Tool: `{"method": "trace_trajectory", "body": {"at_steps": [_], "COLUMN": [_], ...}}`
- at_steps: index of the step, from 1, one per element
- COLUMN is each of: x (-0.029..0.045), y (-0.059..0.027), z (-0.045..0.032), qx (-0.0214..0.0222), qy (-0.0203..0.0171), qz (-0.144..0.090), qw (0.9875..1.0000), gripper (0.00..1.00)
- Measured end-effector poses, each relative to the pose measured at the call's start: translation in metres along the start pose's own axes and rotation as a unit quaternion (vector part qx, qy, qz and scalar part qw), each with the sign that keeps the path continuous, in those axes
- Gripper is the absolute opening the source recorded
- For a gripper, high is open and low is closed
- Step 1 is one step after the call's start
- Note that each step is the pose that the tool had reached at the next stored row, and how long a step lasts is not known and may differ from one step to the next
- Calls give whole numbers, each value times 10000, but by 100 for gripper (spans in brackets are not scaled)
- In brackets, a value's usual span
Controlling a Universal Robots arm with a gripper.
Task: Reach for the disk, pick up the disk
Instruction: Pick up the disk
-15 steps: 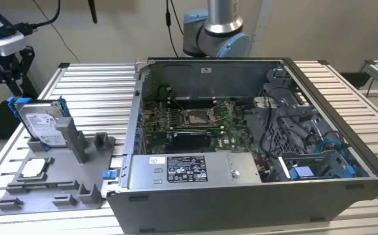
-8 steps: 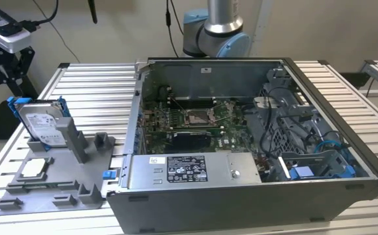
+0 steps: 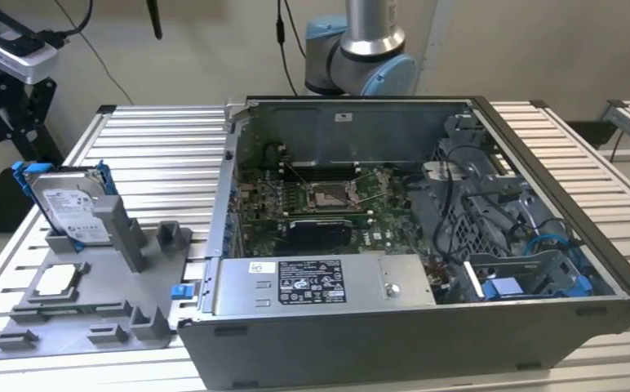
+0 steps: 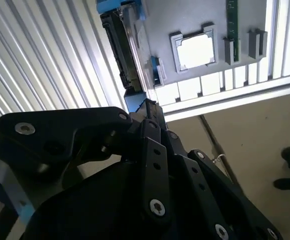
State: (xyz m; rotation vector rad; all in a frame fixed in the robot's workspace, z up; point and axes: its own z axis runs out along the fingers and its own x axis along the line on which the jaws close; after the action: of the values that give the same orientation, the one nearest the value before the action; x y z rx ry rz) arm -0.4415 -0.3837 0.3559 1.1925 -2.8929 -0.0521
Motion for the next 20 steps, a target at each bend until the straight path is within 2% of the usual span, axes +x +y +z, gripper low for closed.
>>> {"method": "trace_trajectory", "body": {"at_steps": [5, 10, 14, 17, 20], "x": [0, 0, 0, 0, 0], "y": [0, 0, 0, 0, 0], "z": [0, 0, 0, 0, 0], "qx": [2, 6, 9, 11, 16], "qy": [17, 36, 52, 63, 80], "qz": [-452, -909, -1268, -1540, -1809], "qw": [9990, 9959, 9919, 9880, 9835], "gripper": [0, 0, 0, 0, 0]}}
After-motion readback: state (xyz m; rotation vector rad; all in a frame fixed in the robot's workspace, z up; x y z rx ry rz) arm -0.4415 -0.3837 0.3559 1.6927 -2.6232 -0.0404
